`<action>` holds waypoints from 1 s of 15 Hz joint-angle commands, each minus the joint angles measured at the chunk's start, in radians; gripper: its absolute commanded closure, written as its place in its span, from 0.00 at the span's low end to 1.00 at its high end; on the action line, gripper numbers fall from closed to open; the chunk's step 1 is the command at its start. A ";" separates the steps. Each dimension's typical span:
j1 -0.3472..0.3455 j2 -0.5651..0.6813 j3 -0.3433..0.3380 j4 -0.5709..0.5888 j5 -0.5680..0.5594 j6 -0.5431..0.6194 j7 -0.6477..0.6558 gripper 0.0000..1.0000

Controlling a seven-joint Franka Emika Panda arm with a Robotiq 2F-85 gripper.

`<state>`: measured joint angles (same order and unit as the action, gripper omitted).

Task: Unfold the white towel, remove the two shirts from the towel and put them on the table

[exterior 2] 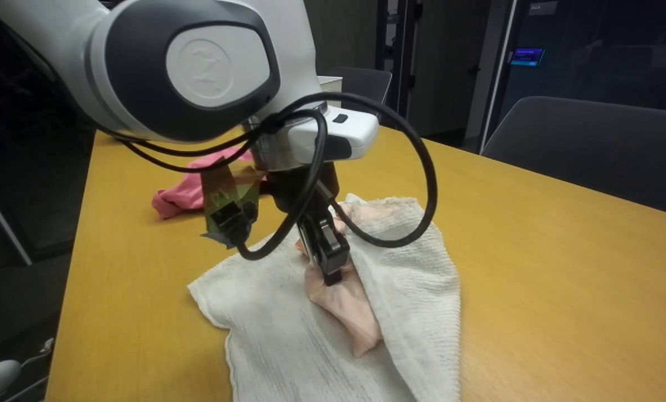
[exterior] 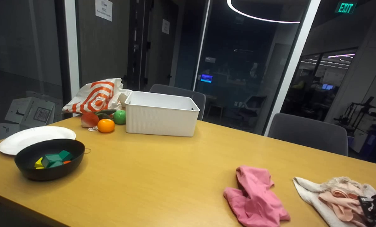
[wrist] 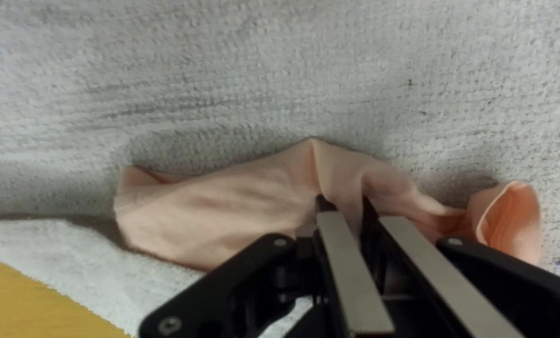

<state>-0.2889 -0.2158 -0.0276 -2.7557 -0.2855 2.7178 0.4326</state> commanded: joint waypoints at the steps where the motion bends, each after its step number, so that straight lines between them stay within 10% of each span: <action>1: 0.008 -0.036 -0.013 0.002 0.033 -0.001 -0.011 0.85; 8: 0.028 -0.172 -0.038 -0.007 0.133 0.009 -0.088 0.82; 15: 0.204 -0.318 -0.181 0.015 0.432 -0.010 -0.394 0.83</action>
<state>-0.1499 -0.4578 -0.1519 -2.7422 0.0632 2.7350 0.1406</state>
